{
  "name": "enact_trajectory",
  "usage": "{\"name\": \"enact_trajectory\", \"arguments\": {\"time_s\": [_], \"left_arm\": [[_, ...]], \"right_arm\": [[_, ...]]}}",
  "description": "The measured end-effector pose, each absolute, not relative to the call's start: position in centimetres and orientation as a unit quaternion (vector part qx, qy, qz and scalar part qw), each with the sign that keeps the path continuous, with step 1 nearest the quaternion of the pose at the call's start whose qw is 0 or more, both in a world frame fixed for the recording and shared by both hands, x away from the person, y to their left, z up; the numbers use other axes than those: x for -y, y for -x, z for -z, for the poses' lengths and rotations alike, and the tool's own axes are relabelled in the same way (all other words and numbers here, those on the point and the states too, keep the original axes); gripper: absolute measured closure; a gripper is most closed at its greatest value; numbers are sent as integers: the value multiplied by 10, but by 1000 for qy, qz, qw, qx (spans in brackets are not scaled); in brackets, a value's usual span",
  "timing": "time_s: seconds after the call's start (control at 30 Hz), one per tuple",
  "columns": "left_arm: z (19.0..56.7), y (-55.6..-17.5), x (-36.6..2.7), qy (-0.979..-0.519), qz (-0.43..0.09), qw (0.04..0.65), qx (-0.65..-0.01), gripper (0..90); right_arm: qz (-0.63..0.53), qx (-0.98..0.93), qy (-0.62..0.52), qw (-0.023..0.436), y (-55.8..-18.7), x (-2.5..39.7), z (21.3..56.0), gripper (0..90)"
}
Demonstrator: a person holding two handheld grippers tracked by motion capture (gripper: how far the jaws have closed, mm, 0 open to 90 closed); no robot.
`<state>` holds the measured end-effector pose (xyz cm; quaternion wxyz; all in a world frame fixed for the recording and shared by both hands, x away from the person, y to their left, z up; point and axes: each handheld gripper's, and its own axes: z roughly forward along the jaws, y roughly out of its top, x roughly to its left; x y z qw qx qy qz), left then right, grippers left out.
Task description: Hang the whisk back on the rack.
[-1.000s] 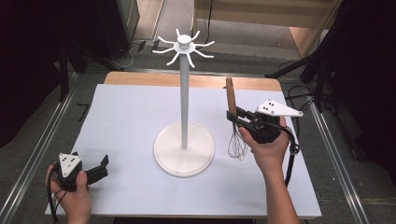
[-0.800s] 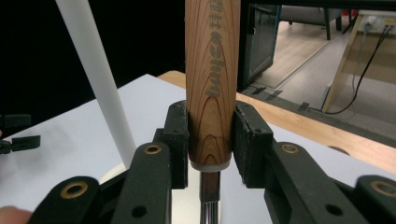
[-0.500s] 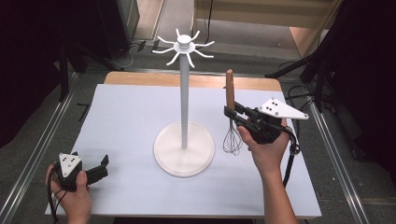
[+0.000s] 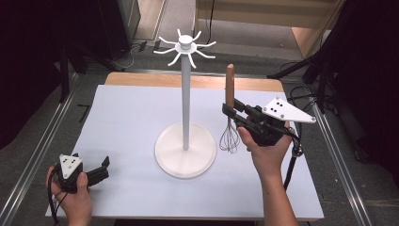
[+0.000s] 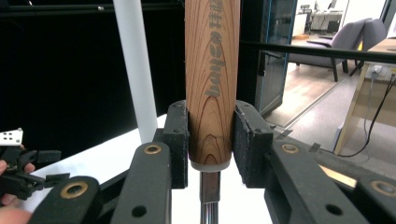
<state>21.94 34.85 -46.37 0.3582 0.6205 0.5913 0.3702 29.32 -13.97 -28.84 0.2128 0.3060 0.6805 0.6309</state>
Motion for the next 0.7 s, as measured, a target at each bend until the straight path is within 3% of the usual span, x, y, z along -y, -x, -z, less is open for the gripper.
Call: {"name": "enact_trajectory", "arguments": {"time_s": [0.7], "left_arm": [[464,-220,-348,-621,-371,358,-591,2]], "right_arm": [[-652,-676,-267,218,-284,128,269,705]]}}
